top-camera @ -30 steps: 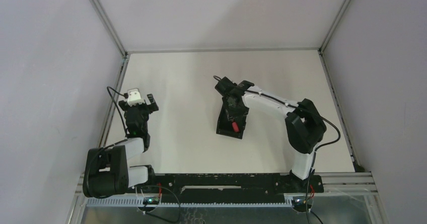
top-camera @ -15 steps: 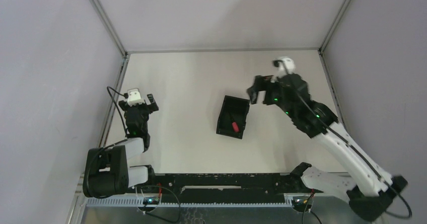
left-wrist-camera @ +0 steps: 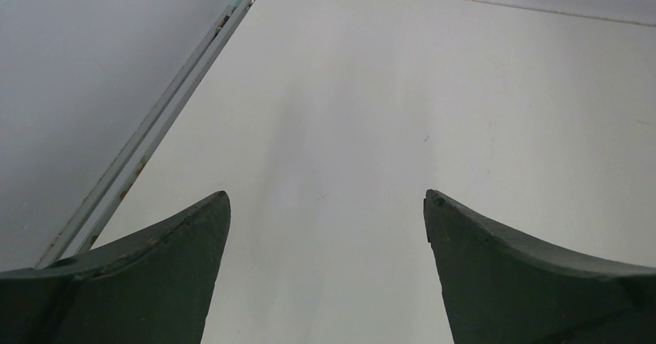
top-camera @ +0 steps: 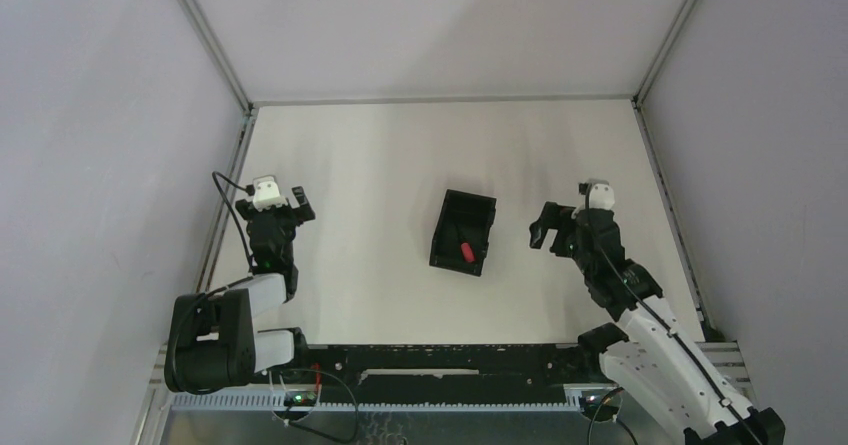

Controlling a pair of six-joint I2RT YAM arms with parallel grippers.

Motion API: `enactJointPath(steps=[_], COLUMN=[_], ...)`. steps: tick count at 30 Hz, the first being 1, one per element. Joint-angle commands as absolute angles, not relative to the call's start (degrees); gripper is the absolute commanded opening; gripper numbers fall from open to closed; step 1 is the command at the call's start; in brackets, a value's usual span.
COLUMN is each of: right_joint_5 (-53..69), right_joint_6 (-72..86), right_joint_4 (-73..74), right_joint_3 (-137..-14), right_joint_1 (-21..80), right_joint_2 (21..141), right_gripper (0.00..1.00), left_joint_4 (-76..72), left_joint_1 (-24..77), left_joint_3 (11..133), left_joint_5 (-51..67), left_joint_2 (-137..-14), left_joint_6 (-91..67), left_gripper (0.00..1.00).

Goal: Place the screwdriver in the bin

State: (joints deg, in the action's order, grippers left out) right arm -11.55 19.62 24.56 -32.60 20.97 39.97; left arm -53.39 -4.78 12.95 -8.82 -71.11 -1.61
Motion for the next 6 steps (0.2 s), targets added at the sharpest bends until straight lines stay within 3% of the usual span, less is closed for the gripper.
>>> enactJointPath(steps=[1, 6], right_joint_5=[-12.9, -12.6], right_joint_6=[22.6, 21.3], right_joint_4=[18.0, 16.6], right_joint_3=[-29.3, -28.4], right_joint_1=[20.6, 20.6], right_joint_2=[37.5, 37.1], right_gripper=[1.0, 1.0], left_joint_4=[-54.7, -54.7], left_joint_1=[-4.4, -4.4], left_joint_3=[13.5, 13.5], left_joint_5=[-9.0, -9.0], left_joint_2=[-70.4, -70.4], left_joint_6=[-2.0, -1.9], left_gripper=[1.0, 1.0])
